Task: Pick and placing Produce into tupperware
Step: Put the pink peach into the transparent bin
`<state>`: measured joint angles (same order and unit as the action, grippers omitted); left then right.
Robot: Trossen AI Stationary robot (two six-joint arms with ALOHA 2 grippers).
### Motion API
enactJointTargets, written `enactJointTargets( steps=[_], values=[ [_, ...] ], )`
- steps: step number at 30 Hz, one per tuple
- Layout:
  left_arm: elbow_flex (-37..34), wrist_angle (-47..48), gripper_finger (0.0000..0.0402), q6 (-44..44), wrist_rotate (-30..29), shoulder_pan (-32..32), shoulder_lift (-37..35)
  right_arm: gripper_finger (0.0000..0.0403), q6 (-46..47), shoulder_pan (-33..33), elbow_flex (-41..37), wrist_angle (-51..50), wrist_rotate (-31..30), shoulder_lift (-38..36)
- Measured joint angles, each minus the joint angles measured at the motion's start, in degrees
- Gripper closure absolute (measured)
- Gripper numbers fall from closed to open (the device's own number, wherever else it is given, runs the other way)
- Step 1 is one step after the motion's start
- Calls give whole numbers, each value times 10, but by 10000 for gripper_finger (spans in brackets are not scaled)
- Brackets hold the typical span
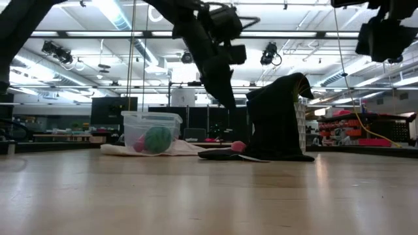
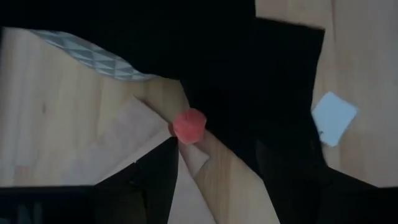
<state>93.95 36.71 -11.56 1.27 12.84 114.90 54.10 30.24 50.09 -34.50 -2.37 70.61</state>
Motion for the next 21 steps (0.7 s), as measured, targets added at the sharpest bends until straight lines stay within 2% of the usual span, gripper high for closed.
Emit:
enactJointTargets(
  steps=[8, 17, 21],
  values=[
    [-1, -33, 189, -13, -1, 2, 33, 144, 74, 51, 0, -2, -75, -5],
    [0, -65, 221, 34, -15, 0, 28, 144, 94, 68, 0, -7, -107, -5],
    [-55, -127, 242, 44, -15, 1, -19, 144, 93, 68, 0, -7, -111, -5]
  ],
)
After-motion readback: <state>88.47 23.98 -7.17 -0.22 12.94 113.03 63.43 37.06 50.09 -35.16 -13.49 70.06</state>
